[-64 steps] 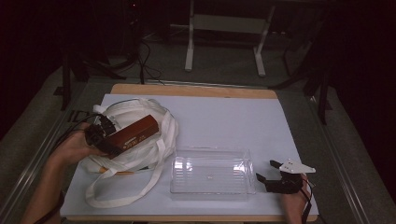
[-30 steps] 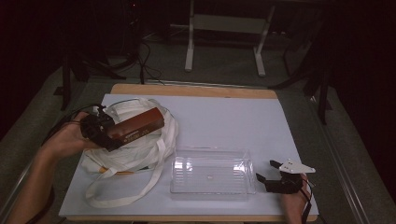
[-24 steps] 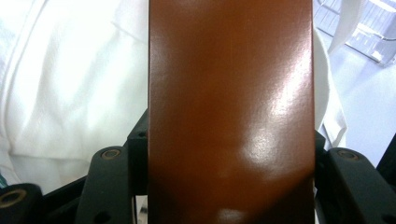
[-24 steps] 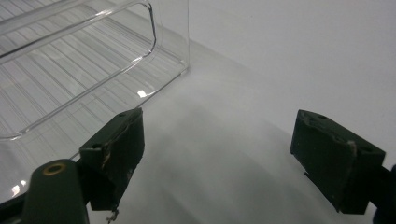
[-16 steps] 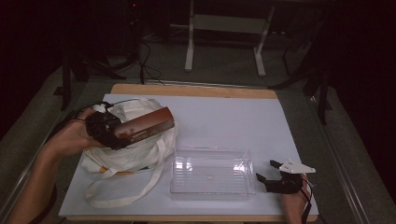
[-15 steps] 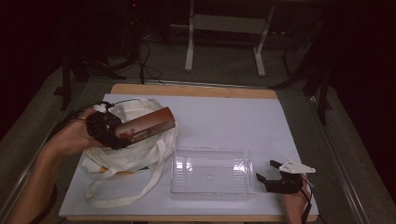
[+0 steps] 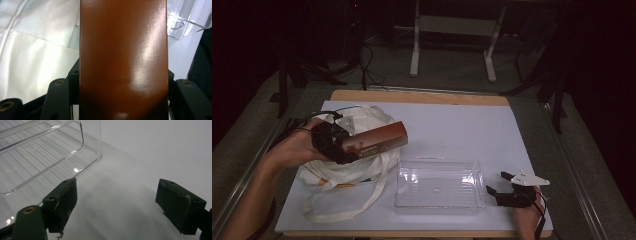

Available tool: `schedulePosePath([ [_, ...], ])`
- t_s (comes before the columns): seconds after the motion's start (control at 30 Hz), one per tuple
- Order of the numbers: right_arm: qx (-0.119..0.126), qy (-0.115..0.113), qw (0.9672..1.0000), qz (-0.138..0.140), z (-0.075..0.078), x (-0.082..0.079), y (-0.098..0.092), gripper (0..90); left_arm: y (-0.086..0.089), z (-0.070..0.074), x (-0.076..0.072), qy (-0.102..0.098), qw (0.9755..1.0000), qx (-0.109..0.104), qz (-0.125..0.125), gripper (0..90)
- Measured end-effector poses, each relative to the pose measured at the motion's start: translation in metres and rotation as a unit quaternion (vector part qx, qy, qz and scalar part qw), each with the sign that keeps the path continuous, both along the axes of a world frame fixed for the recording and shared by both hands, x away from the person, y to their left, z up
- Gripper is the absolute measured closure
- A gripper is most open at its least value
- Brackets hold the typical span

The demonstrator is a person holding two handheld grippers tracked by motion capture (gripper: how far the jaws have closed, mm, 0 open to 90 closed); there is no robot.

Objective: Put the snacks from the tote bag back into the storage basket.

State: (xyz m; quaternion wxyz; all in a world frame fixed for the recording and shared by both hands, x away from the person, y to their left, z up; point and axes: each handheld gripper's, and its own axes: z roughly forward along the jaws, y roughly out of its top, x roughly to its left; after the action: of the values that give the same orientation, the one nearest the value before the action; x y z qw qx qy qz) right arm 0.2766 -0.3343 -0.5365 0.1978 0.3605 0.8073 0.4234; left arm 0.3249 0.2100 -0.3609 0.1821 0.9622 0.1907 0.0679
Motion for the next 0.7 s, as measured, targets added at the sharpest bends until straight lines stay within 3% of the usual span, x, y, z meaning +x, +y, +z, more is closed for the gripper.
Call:
schedulePosePath([
  [0.7,0.0,0.0,1.0,0.001,0.0,0.0,0.0,17.5,-0.026,-0.019,-0.005,0.017,0.9992,-0.002,-0.037,43.9],
])
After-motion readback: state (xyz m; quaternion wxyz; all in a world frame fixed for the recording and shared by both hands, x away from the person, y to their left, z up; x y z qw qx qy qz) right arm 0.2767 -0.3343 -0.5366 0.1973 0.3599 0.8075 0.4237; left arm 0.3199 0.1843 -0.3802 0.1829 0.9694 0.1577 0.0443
